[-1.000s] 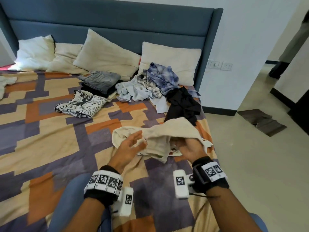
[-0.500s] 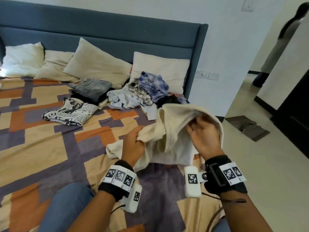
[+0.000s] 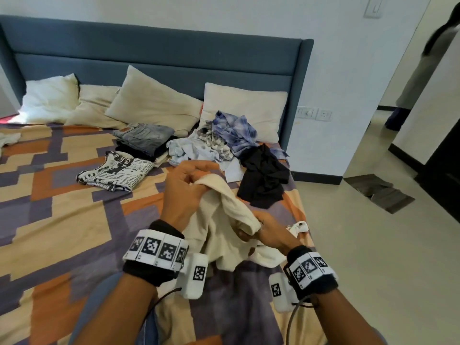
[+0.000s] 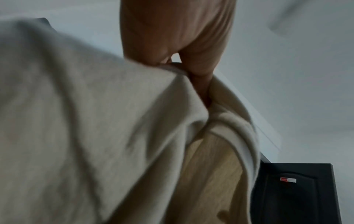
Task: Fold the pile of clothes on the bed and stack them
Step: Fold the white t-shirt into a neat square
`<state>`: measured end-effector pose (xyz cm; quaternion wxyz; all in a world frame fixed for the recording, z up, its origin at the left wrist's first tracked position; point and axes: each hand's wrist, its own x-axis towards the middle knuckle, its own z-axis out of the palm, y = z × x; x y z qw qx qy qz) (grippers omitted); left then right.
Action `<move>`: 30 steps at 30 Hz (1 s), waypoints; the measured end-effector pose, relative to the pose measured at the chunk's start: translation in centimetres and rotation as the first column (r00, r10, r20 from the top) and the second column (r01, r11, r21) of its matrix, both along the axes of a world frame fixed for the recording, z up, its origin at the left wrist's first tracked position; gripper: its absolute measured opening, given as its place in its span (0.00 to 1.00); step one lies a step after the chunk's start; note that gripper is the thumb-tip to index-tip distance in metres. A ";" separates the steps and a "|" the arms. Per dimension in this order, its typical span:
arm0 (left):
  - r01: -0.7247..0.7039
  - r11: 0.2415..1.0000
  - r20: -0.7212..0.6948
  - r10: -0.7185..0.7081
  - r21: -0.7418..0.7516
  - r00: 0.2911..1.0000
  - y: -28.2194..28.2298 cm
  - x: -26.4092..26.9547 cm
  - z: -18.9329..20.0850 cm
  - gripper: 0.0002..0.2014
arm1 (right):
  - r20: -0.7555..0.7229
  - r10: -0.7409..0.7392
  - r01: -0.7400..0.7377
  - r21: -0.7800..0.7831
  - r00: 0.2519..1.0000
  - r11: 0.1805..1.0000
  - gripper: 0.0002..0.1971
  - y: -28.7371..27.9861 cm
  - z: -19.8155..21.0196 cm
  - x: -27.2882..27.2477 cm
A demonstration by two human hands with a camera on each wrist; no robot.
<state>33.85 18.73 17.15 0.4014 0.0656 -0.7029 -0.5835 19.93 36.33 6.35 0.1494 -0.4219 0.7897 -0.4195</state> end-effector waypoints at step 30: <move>0.385 0.783 0.819 0.259 -0.488 0.511 -3.4 -6.4 -18.5 0.24 | 0.021 -0.417 0.414 -0.168 0.909 0.895 0.16 4.9 -1.9 -5.9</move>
